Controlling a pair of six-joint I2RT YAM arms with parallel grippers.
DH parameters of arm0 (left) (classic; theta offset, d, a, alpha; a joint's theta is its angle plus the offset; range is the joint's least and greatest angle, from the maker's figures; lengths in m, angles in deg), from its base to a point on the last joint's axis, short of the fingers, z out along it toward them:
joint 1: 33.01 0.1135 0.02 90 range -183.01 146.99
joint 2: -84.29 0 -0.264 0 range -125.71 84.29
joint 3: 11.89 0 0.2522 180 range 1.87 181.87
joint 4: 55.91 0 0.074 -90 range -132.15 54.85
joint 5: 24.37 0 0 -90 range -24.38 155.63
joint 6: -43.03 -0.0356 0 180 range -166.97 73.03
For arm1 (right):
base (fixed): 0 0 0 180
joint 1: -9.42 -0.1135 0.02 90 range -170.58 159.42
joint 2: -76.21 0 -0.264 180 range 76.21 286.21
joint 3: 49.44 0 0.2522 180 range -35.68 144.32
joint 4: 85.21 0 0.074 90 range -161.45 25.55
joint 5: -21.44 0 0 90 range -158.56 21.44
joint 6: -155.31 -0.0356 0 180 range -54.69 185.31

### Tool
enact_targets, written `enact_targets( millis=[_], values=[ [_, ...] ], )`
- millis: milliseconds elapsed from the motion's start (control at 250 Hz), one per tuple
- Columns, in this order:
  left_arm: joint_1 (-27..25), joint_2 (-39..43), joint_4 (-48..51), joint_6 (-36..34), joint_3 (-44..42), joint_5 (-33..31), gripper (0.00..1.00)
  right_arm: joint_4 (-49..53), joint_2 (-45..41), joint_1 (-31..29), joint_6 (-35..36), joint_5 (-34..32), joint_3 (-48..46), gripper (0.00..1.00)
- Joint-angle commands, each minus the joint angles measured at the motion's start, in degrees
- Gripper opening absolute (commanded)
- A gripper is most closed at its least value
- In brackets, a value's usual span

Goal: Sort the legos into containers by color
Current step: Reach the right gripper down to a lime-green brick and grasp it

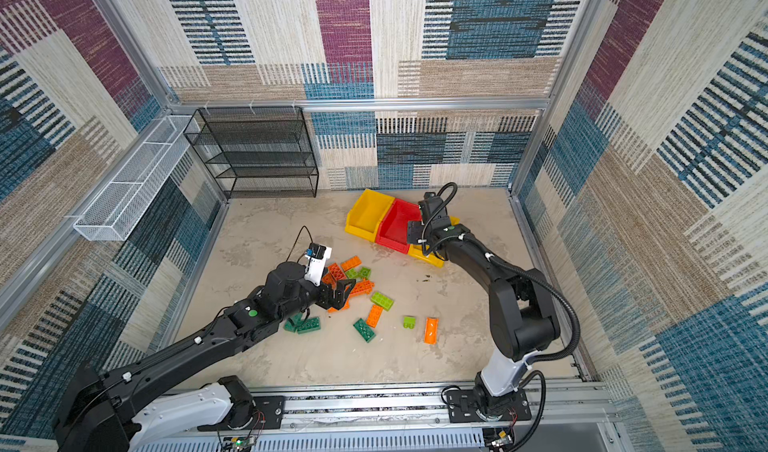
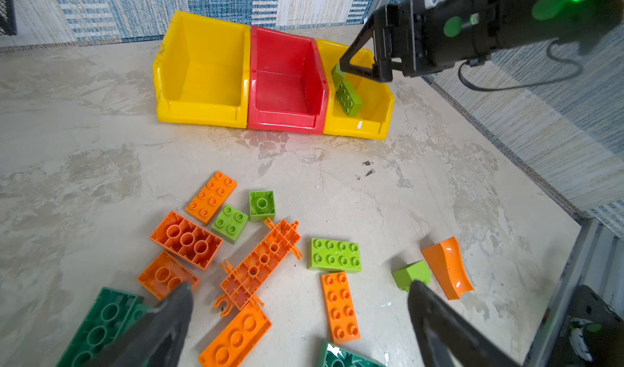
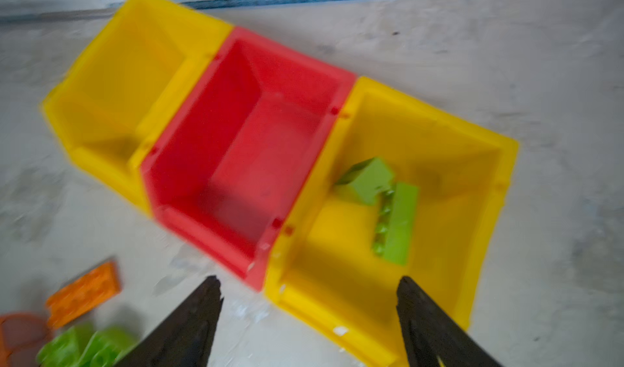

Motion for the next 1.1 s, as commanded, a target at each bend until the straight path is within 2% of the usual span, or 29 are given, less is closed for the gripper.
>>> enact_targets(
  millis=[0, 228, 420, 592, 792, 852, 928, 1016, 1096],
  values=[
    [-0.2, 4.3, 1.9, 2.7, -2.6, -0.2, 1.0, -2.1, -3.2, -5.3, -0.4, 7.7, -4.8, 0.82],
    [-0.7, 15.3, 4.5, 7.3, -9.4, -1.2, 0.99, -7.1, -6.3, -13.8, -2.7, 13.8, -15.6, 0.8],
    [-0.8, 21.1, 6.9, 9.0, -12.6, -3.1, 0.99, -8.3, -4.1, -17.0, -1.9, 14.6, -17.4, 0.78],
    [-0.9, 21.7, 7.5, 9.1, -12.7, -4.1, 0.99, -9.1, -0.5, -18.7, -1.2, 16.3, -16.9, 0.75],
    [-0.9, 20.1, 7.5, 8.7, -12.0, -4.4, 0.99, -7.7, 3.1, -19.6, -0.3, 12.4, -16.7, 0.71],
    [-0.9, 19.6, 7.2, 8.5, -11.9, -4.6, 0.99, -7.0, 3.7, -19.6, -0.3, 10.4, -16.7, 0.67],
    [-0.9, 18.7, 6.7, 8.3, -11.8, -4.8, 0.99, -5.7, 4.7, -19.7, -0.3, 7.3, -16.1, 0.56],
    [-0.9, 17.5, 5.9, 8.1, -11.4, -4.7, 0.99, -4.4, 5.5, -19.7, -0.5, 3.9, -15.6, 0.5],
    [-0.9, 16.2, 5.3, 8.0, -10.8, -4.5, 0.99, -4.0, 5.2, -19.6, -0.5, 2.4, -15.6, 0.49]
  ],
)
